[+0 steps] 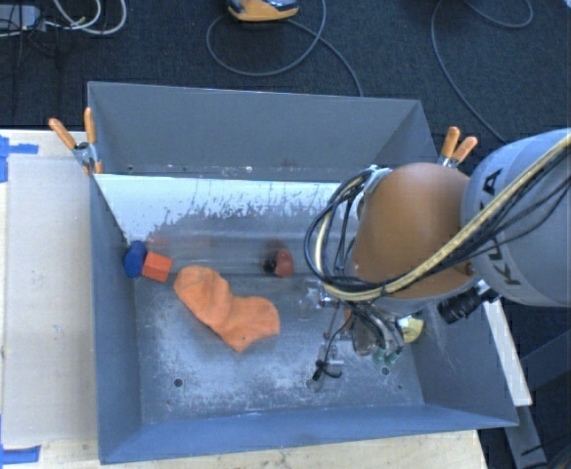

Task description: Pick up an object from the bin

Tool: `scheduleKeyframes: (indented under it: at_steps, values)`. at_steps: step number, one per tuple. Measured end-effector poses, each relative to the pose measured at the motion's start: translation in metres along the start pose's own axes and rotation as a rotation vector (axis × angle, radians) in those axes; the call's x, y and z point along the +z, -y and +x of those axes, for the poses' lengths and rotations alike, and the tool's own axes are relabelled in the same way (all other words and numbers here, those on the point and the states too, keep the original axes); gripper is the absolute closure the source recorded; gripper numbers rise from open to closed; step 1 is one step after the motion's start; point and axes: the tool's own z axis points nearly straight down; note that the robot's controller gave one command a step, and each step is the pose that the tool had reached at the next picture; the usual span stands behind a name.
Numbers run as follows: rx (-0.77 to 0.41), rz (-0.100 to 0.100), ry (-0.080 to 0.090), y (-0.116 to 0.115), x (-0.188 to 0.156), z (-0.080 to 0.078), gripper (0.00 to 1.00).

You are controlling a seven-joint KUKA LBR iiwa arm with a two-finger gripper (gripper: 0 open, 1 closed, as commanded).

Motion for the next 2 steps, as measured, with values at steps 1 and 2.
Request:
scheduleKeyframes:
  at_steps: [1,2]
  values:
    - [-0.104,-0.001,-0.006,-0.016,0.032,-0.034,0.0]
    - [-0.168,0.0,-0.001,-0.024,0.042,-0.055,0.0]
